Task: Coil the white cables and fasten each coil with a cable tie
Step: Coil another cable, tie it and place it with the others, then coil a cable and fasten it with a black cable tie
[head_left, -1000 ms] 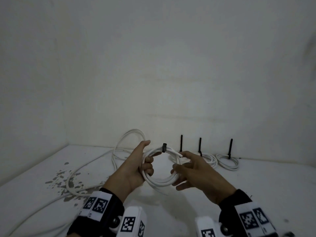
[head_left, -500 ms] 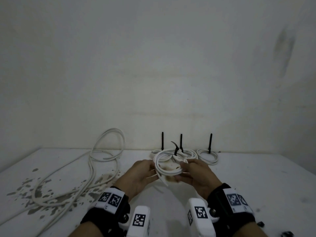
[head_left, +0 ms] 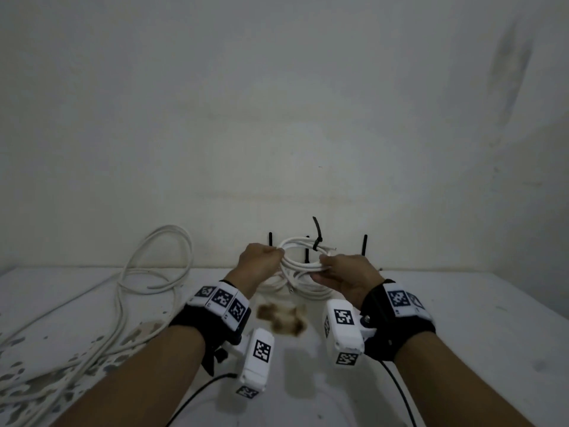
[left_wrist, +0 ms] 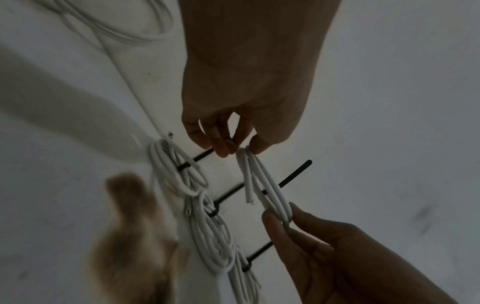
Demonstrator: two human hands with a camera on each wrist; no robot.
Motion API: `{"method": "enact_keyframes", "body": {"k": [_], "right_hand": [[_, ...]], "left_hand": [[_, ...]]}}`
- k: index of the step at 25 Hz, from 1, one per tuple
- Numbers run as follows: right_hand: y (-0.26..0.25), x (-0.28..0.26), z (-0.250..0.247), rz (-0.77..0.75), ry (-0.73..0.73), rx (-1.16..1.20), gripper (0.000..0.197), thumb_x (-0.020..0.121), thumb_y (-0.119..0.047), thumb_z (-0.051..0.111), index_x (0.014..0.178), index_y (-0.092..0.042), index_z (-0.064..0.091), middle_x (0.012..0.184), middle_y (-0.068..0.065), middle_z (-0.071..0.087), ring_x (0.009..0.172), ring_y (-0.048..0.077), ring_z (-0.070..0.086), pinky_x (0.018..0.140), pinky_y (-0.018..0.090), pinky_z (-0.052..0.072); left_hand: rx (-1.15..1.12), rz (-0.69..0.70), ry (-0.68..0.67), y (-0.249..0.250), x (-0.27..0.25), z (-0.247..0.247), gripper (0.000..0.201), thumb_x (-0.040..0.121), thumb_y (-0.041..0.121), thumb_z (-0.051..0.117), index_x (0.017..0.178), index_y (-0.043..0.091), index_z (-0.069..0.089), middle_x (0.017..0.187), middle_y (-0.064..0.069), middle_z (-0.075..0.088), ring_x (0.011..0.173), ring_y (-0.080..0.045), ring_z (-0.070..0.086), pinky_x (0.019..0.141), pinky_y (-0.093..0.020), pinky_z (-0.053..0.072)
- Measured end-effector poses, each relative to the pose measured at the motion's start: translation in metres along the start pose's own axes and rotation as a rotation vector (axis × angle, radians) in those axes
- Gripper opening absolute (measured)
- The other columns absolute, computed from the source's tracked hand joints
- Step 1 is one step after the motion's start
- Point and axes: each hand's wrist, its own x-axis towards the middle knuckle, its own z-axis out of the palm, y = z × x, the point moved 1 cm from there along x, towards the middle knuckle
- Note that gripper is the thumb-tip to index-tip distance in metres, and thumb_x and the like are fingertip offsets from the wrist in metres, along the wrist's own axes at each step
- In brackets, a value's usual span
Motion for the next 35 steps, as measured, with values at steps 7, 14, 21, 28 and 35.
{"method": "enact_keyframes", "body": {"k": [7, 14, 21, 28, 35], "right_hand": [[0.023, 0.036, 0.055, -0.037, -0.098, -0.361, 0.029, 0.094, -0.012, 0.064, 0.109, 0.009, 0.051, 0.092, 0.028, 0.065, 0.061, 0.033, 0.067, 0.061, 0.046, 0.061], [0.051, 0.052, 0.063, -0.161, -0.059, -0.704, 0.028, 0.086, -0.029, 0.072, 0.084, -0.013, 0.049, 0.093, 0.022, 0.071, 0.078, 0.039, 0.072, 0.068, 0.049, 0.062], [0.054, 0.052, 0.063, -0.265, -0.021, -0.782, 0.022, 0.091, -0.023, 0.069, 0.084, -0.005, 0.058, 0.081, 0.021, 0.073, 0.061, 0.03, 0.07, 0.06, 0.032, 0.061], [0.053, 0.054, 0.063, -0.07, -0.141, -0.592, 0.032, 0.089, -0.003, 0.064, 0.11, -0.009, 0.039, 0.08, 0.023, 0.066, 0.061, 0.031, 0.065, 0.065, 0.045, 0.06], [0.027, 0.025, 0.062, -0.156, -0.062, -0.664, 0.015, 0.091, -0.011, 0.059, 0.099, -0.01, 0.046, 0.081, 0.019, 0.068, 0.052, 0.028, 0.061, 0.05, 0.034, 0.052]], "left_hand": [[0.143, -0.126, 0.098, -0.041, 0.041, -0.027, 0.023, 0.088, 0.019, 0.061, 0.091, -0.002, 0.069, 0.091, -0.02, 0.07, 0.091, -0.034, 0.068, 0.077, -0.036, 0.054], [0.132, -0.166, 0.054, -0.064, 0.056, -0.032, 0.014, 0.087, 0.01, 0.064, 0.076, 0.002, 0.059, 0.084, -0.016, 0.068, 0.076, -0.026, 0.069, 0.072, -0.036, 0.061], [-0.121, -0.236, 0.058, -0.071, 0.048, -0.036, 0.022, 0.089, 0.013, 0.064, 0.096, -0.009, 0.066, 0.082, -0.021, 0.066, 0.07, -0.029, 0.067, 0.053, -0.03, 0.057], [-0.177, -0.284, -0.028, -0.065, 0.042, -0.046, 0.037, 0.099, 0.029, 0.054, 0.106, -0.006, 0.064, 0.092, -0.02, 0.067, 0.073, -0.025, 0.064, 0.054, -0.029, 0.058], [-0.103, -0.272, 0.033, -0.042, 0.013, -0.086, 0.039, 0.102, 0.031, 0.048, 0.123, -0.002, 0.05, 0.11, -0.016, 0.063, 0.076, -0.024, 0.065, 0.061, -0.034, 0.058]]}}
